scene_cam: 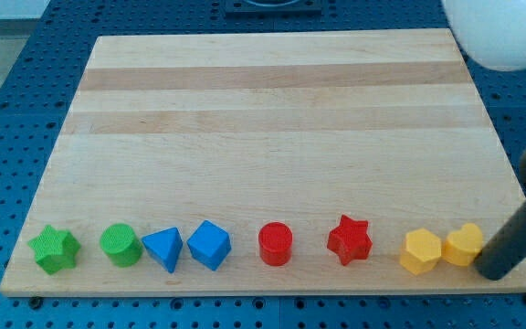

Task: Move the yellow heart to top left

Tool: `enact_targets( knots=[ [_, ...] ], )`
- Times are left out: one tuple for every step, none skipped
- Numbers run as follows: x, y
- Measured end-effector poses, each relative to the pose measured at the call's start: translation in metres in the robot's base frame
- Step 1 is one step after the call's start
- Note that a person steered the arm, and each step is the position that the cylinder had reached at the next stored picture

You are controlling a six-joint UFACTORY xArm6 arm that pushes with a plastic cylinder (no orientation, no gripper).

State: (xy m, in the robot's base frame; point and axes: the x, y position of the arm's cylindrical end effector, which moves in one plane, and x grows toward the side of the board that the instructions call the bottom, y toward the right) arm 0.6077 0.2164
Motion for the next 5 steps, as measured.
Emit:
enact_targets(
  knots=[
    [-0.003,-0.010],
    [-0.028,-0.019],
    [-0.051,-0.044],
    [-0.068,-0.085],
    [-0.112,-0.095]
  ],
)
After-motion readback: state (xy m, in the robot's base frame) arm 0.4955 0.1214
